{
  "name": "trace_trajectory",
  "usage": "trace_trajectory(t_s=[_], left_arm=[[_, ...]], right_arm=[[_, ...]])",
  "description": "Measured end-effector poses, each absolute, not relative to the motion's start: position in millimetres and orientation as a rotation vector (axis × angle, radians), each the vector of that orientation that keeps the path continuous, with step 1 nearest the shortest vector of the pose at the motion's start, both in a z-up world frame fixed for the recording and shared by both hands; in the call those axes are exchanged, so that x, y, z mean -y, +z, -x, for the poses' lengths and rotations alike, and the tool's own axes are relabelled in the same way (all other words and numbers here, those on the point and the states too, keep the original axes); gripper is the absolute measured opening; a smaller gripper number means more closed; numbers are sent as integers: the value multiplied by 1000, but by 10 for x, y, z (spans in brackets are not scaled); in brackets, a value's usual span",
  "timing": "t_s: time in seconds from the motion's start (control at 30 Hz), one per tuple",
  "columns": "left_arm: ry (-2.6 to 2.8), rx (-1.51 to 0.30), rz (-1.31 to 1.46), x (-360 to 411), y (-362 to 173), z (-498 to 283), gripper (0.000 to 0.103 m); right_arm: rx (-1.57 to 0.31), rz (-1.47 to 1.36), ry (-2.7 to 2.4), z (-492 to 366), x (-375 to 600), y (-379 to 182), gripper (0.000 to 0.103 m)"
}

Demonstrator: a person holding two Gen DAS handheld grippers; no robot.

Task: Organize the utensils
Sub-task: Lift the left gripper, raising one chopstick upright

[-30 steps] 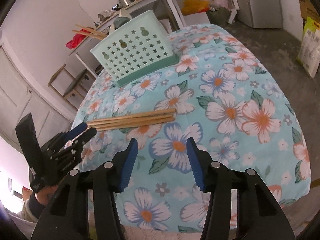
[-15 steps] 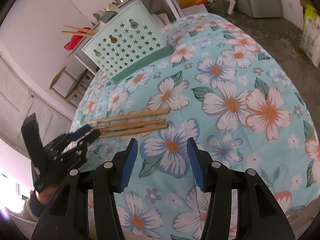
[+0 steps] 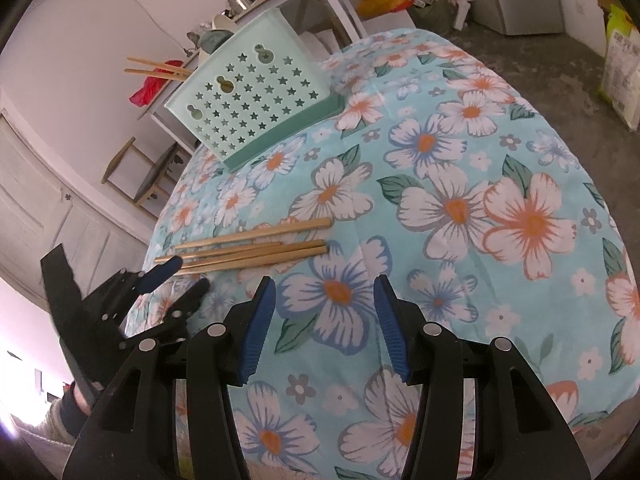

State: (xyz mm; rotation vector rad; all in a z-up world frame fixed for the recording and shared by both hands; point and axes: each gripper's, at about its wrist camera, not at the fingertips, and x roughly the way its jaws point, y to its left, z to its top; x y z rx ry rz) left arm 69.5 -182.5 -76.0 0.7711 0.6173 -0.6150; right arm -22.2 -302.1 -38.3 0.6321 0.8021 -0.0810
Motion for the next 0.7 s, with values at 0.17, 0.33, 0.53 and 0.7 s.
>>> trace_trajectory(t_s=[0.17, 0.33, 0.53, 0.7], left_arm=[[-623, -555, -918, 1943, -799, -613, 22], [-624, -537, -994, 1917, -775, -439, 19], [-614, -585, -898, 1753, -536, -411, 14], [-617, -708, -602, 1385, -156, -626, 6]], right_arm=[[-800, -645, -84, 236, 3023, -388, 49], [-797, -650, -89, 261, 3027, -380, 49], [-786, -643, -80, 277, 2998, -334, 49], [-781, -639, -77, 272, 2968, -307, 49]])
